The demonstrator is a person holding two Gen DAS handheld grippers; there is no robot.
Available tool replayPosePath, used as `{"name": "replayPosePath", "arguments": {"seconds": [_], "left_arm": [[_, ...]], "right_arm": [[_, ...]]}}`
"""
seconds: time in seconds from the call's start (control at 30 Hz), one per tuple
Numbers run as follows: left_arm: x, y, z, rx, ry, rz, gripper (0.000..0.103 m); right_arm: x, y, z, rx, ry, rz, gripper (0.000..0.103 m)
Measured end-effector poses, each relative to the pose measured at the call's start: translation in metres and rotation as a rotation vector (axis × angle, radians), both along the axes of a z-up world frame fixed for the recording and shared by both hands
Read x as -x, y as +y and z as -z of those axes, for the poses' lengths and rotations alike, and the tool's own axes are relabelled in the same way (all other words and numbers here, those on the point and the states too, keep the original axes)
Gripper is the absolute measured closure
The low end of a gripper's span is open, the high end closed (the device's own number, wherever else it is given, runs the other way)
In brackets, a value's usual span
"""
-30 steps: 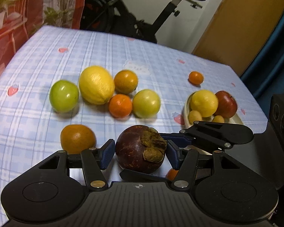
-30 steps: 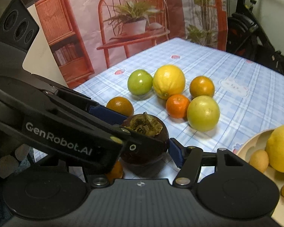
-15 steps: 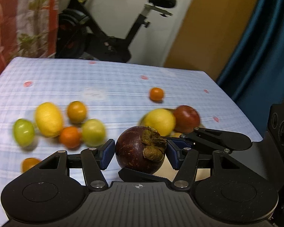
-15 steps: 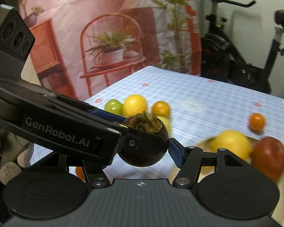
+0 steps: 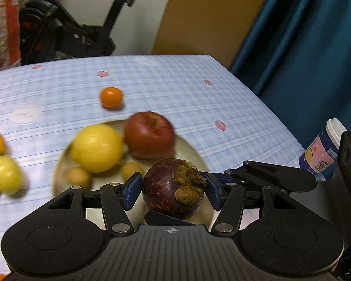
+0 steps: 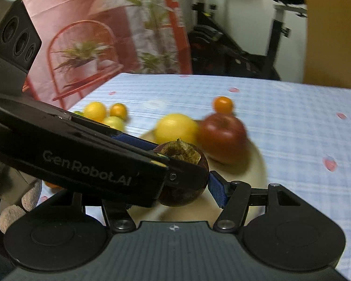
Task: Organize fruits
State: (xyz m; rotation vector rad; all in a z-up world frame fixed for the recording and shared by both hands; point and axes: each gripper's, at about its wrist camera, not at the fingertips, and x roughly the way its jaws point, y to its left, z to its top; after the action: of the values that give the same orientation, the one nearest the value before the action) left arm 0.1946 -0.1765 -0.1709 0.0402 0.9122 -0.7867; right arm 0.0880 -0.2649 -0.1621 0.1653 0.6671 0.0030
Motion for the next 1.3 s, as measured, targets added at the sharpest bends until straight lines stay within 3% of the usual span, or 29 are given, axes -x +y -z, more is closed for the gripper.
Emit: {"name": "replayPosePath", "arguments": {"seconds": [0.23,0.53,1.0,1.3], "left_arm": [[-0.009,-0.026,0.012,-0.015,0.031,0.013,0.043],[-0.016,-0.03,0.015,-0.02,0.051,0.001,0.043],[-0.011,-0.023,0.008,-0.039,0.003,-0.013,0.042],[-0.002,-0.008,-0.004,-0.025,-0.031,-0.052,0.042]], "right_arm": [[0.008,-0.022,0.006,0.003,0.024,0.07,0.039],[0.0,-0.028,0.012,0.038,0.043,0.076,0.04],[-0.011,-0.022,0.018,0.077,0.049,0.085,0.04],[-0.003,-0.016,0.01,0.102,0.007,0.105,0.033]]}}
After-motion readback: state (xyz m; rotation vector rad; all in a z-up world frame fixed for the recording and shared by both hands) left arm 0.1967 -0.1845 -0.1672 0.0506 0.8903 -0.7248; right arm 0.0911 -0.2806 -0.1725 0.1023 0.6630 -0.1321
